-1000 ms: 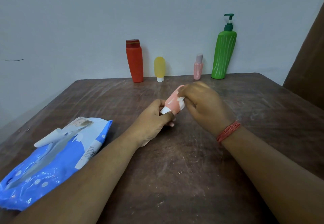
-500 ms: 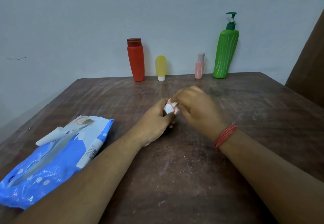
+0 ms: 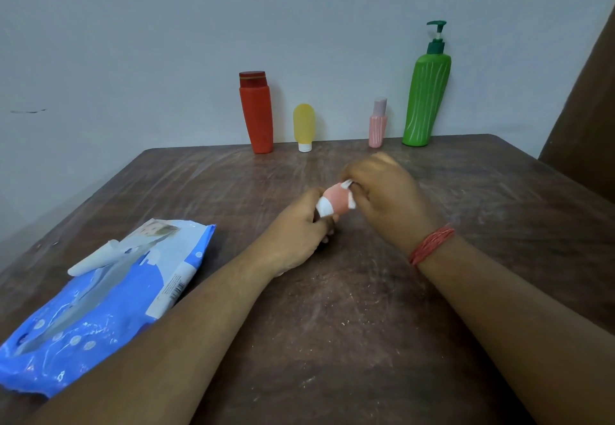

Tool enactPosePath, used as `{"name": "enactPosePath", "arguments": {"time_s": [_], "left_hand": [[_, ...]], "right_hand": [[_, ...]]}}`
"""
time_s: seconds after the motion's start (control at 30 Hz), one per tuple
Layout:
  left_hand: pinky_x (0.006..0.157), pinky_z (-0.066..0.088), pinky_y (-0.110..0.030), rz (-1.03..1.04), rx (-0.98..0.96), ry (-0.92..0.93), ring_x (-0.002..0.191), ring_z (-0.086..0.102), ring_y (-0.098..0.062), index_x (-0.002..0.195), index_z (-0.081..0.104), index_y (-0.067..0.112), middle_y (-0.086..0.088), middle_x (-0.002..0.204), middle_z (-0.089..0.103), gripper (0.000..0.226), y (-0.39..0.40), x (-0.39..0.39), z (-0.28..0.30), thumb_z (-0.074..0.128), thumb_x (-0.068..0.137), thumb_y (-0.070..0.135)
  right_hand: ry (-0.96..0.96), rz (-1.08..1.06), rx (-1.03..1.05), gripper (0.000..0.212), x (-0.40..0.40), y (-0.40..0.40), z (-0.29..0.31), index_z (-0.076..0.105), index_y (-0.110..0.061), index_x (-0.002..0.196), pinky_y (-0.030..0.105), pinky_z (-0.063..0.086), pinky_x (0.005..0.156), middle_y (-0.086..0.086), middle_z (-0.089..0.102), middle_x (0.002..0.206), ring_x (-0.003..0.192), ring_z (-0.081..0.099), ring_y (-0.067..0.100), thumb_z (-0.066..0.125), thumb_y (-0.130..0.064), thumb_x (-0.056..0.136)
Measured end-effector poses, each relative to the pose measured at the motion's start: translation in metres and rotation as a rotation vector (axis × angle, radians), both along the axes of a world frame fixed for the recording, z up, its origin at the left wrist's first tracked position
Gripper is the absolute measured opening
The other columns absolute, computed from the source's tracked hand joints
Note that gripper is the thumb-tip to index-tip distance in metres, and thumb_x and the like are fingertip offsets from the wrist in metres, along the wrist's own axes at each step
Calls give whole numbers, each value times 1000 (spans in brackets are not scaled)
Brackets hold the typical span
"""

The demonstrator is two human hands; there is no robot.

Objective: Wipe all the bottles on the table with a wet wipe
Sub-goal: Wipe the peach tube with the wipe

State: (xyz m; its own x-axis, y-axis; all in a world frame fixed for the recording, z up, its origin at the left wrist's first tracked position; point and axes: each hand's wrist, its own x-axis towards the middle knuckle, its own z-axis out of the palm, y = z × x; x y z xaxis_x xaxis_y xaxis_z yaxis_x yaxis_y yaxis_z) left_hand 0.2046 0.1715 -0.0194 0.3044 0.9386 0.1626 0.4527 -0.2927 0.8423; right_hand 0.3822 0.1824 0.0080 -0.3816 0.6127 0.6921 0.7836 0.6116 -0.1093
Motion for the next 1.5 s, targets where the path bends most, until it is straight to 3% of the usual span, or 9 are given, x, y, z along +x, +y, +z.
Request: {"name": "enactPosePath", "arguments": {"time_s": [0.2,0.37,0.53,0.73,0.87,1.03,1.2,1.33,1.5], "left_hand": [[74,55,-31,-15,29,-42,70,63,-3,114,57,26,1,88,68,15,0,0,-2,59,100,21],[66,50,-24,-5,28,44,71,63,-4,122,52,24,1,90,66,23,0,1,1,57,100,19],[72,54,-30,-8,17,-69,69,63,-4,116,57,27,1,89,69,16,-1,1,-1,59,101,23],[70,52,-29,20,2,-4,72,63,-6,120,53,25,1,89,68,20,1,0,0,58,100,22],[75,57,-35,1,11,-68,72,65,-6,122,56,29,1,91,70,23,2,0,-3,60,100,24],[69,54,-29,30,22,24,72,65,-7,124,53,24,0,91,68,26,1,2,-1,60,99,21],[73,56,-34,27,40,-25,72,64,-7,116,58,23,-1,89,69,20,-1,0,-1,59,97,14],[67,50,-26,41,19,45,73,65,-7,124,54,23,1,92,68,26,0,1,1,60,99,20],[72,55,-33,28,30,9,75,66,-11,125,56,24,-2,93,70,27,-2,0,2,60,98,18]], "right_hand": [[-64,143,-60,18,-15,-11,-6,68,-10,90,27,41,76,0,67,89,89,51,19,58,0,79],[53,-73,-62,15,0,-1,-4,68,-10,93,28,38,76,3,67,91,94,54,25,59,-1,84],[-49,143,-56,24,-11,-11,-7,69,-13,99,24,38,84,-1,67,100,98,51,16,64,2,80],[80,-106,-81,19,-1,0,-10,68,-12,101,23,34,81,0,67,100,101,54,25,65,-2,85],[40,103,-128,26,-16,-13,-9,69,-15,100,7,31,80,-5,67,98,98,47,10,63,1,80],[97,-48,-56,23,1,-3,-5,70,-10,97,29,43,77,2,69,94,94,58,25,62,3,81],[-85,189,-104,23,-12,-16,-4,70,-14,100,21,40,81,-2,69,97,97,56,16,64,0,83],[40,-18,-58,22,4,-1,-4,70,-9,99,30,46,77,3,69,94,94,59,25,65,3,82],[-55,128,-110,22,-6,-11,-4,70,-13,101,11,31,75,-5,68,95,97,52,12,65,-2,82]]}}
